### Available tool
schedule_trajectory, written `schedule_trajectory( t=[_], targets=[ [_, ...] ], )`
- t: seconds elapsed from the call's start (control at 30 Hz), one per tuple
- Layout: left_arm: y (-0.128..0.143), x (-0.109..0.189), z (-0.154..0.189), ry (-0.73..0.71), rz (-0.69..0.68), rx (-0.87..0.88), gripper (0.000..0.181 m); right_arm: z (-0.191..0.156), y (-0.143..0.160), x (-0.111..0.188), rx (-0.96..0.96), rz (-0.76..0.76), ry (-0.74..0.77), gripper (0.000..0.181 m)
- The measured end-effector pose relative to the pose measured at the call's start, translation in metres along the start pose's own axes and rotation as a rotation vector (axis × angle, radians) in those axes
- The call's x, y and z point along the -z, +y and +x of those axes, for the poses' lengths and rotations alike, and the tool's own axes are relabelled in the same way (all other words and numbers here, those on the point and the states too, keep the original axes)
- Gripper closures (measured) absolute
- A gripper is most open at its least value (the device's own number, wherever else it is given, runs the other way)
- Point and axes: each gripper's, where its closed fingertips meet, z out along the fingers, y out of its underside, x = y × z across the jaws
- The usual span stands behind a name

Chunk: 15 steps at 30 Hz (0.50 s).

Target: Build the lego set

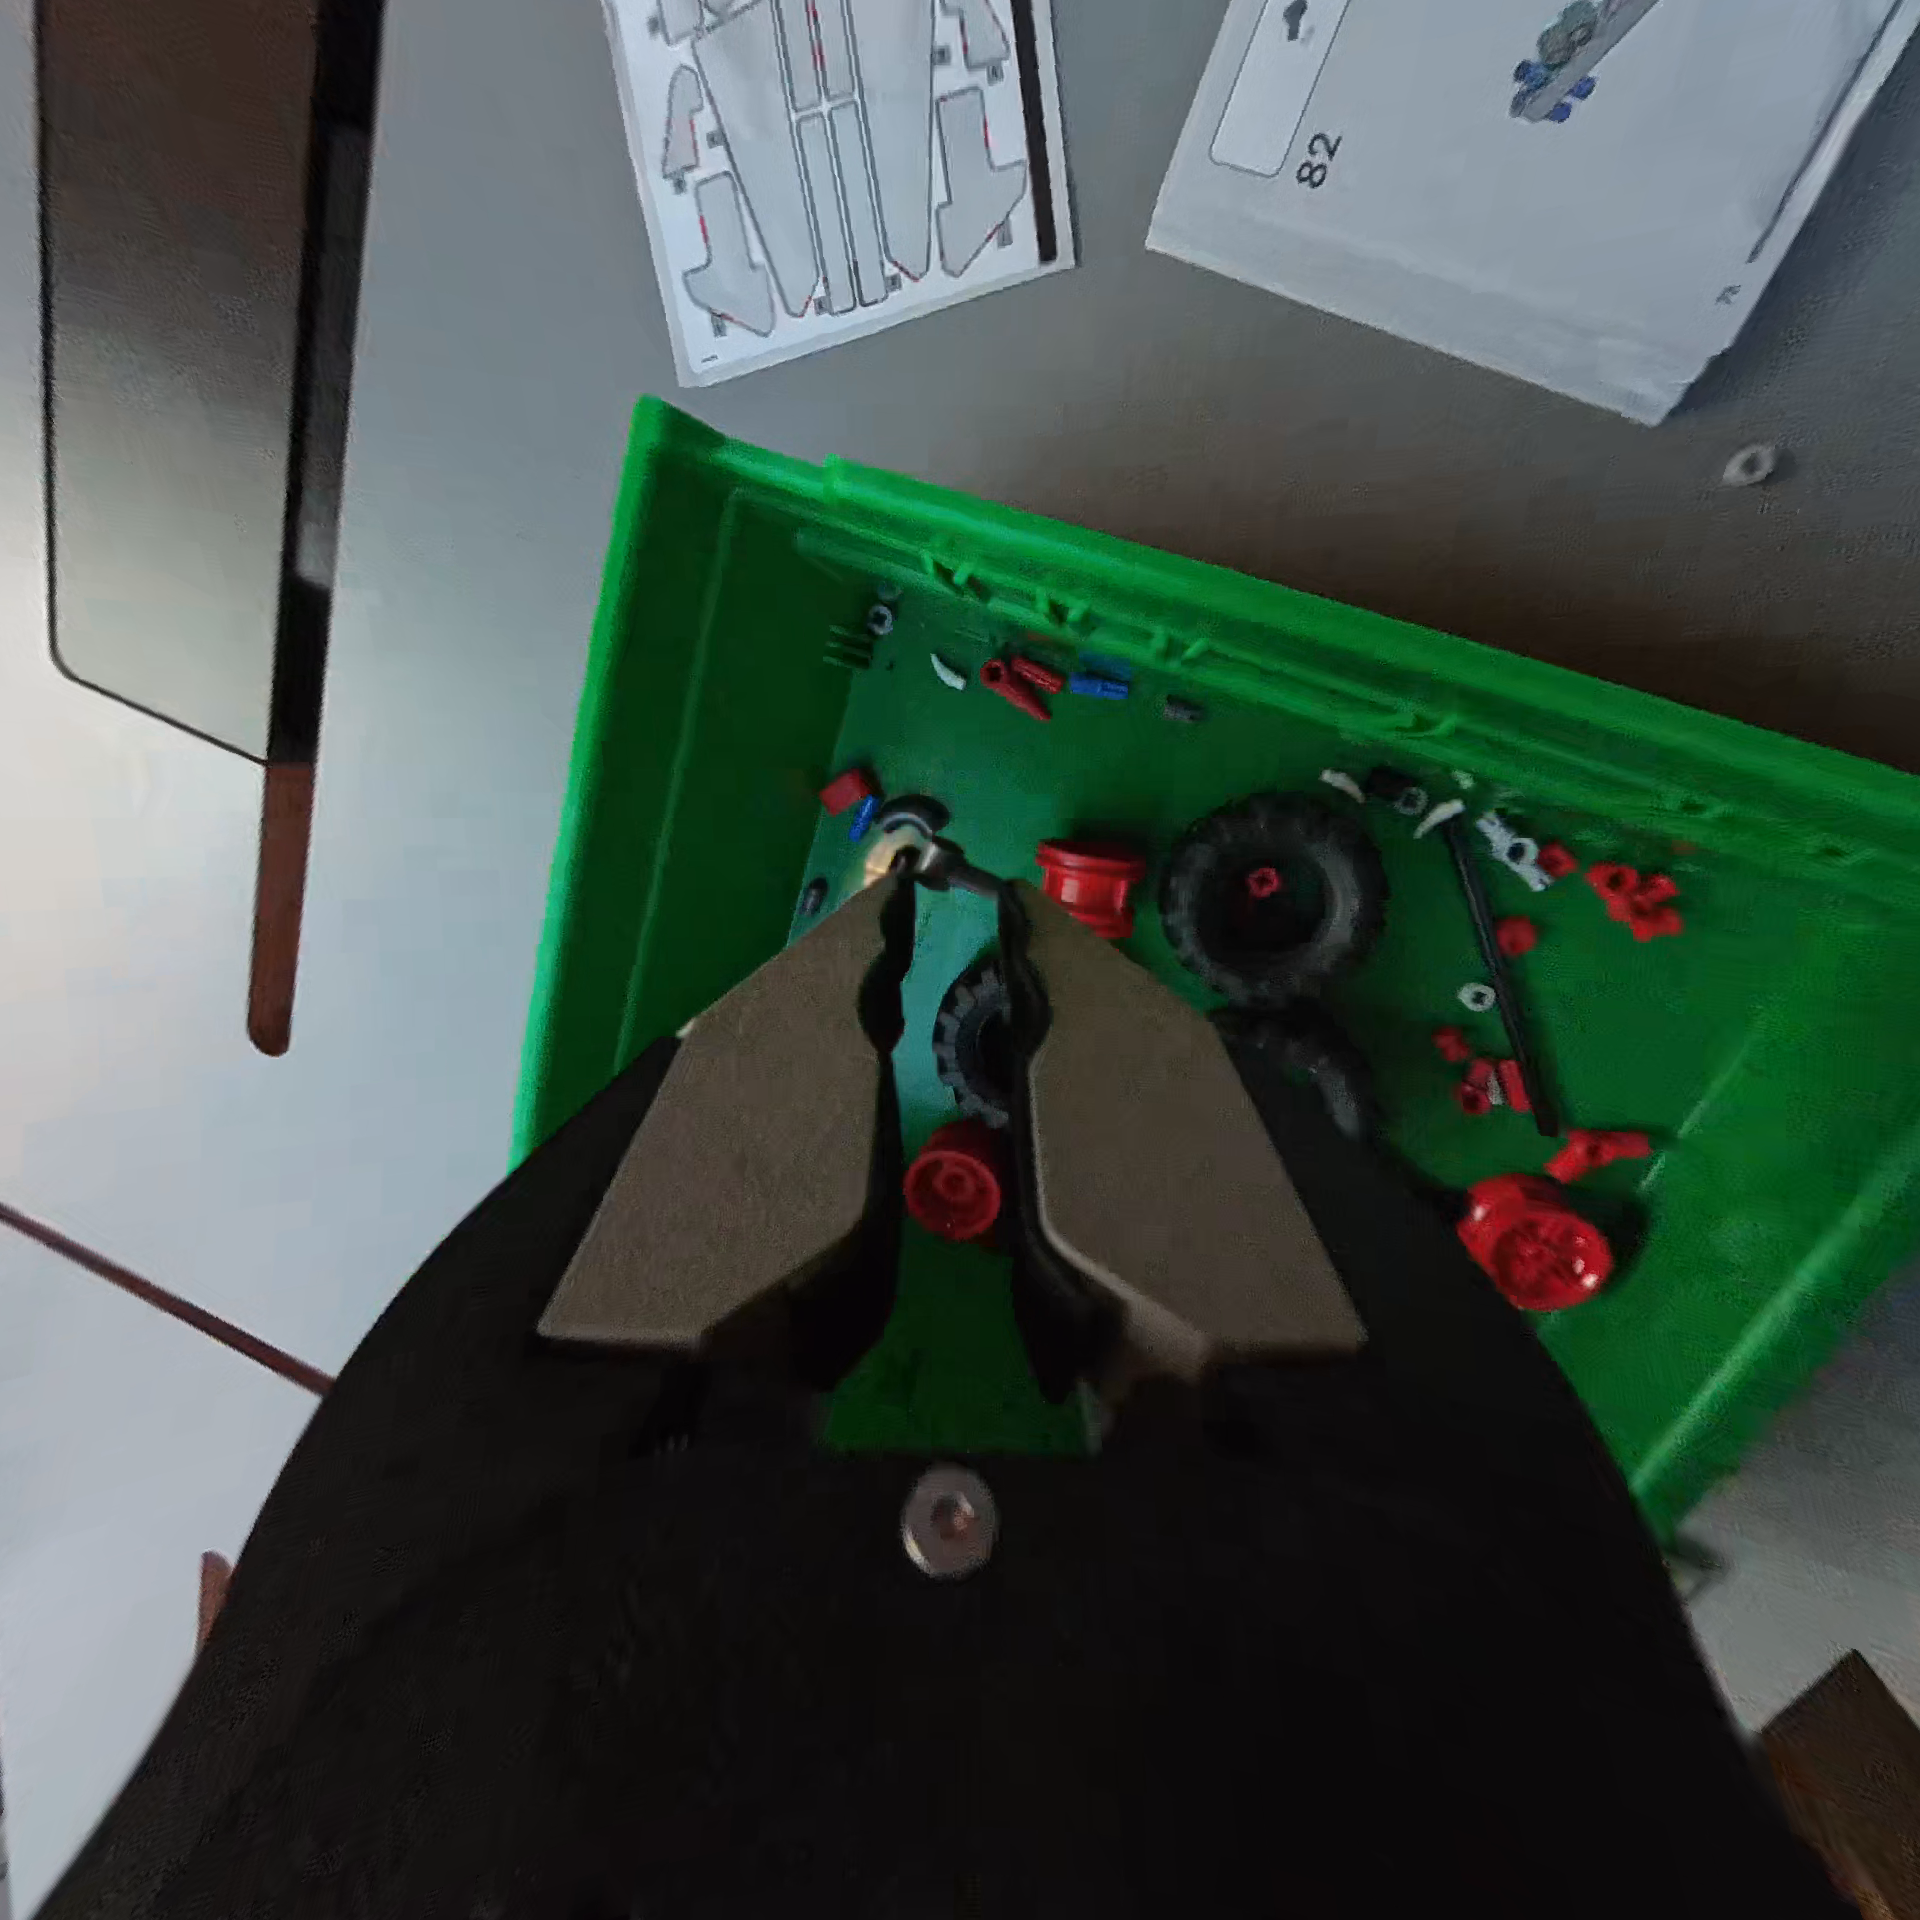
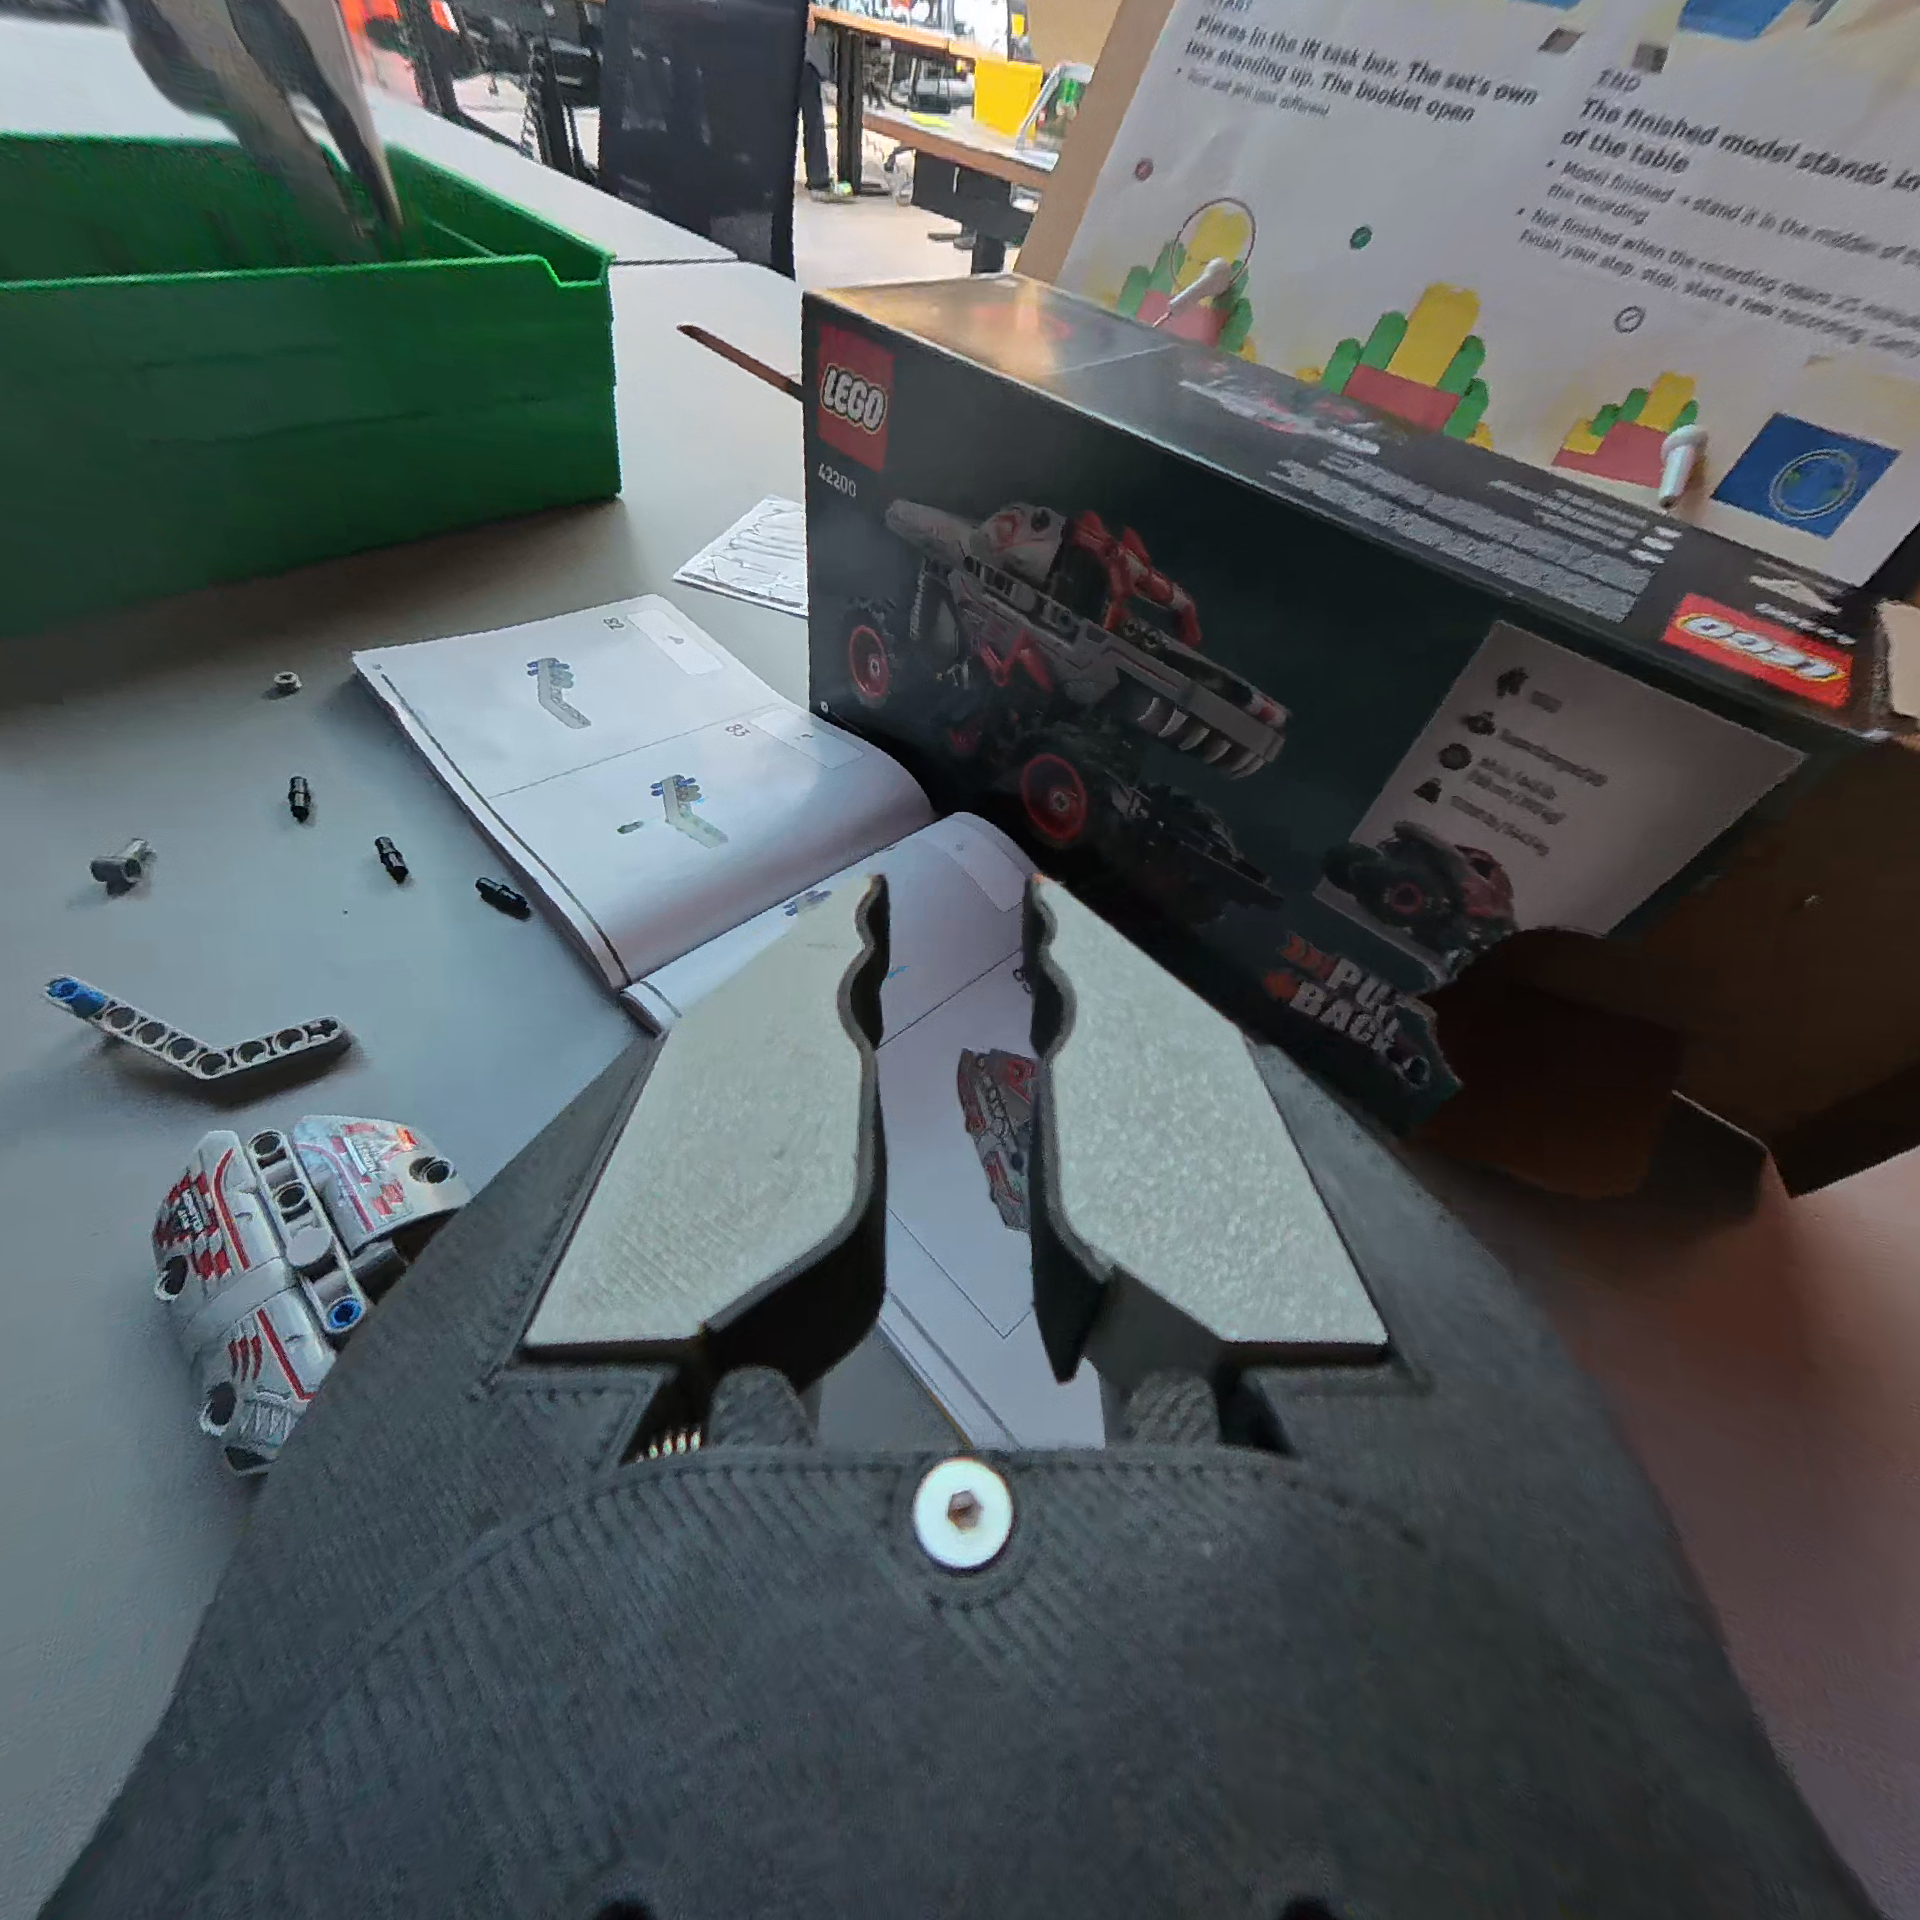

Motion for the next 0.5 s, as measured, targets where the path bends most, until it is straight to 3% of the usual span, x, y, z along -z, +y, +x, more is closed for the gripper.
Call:
schedule_trajectory(
  t=[0.13, 0.27, 0.33, 0.4, 0.47, 0.5],
  targets=[
    [-0.031, 0.070, 0.036, 0.006, 0.177, 0.014, 0.168, -0.010, 0.004, -0.007, -0.045, -0.043, -0.036, 0.159],
    [-0.074, 0.107, 0.132, 0.101, 0.269, -0.124, 0.169, -0.021, 0.006, -0.010, -0.056, -0.064, -0.078, 0.160],
    [-0.093, 0.102, 0.193, 0.174, 0.307, -0.216, 0.168, -0.025, 0.006, -0.010, -0.066, -0.073, -0.091, 0.159],
    [-0.106, 0.080, 0.247, 0.257, 0.321, -0.254, 0.168, -0.031, 0.005, -0.010, -0.075, -0.066, -0.114, 0.159],
    [-0.113, 0.044, 0.281, 0.290, 0.300, -0.264, 0.168, -0.037, 0.004, -0.010, -0.068, -0.066, -0.130, 0.159],
    [-0.114, 0.023, 0.287, 0.269, 0.276, -0.252, 0.181, -0.039, 0.004, -0.010, -0.062, -0.065, -0.136, 0.160]
  ],
)
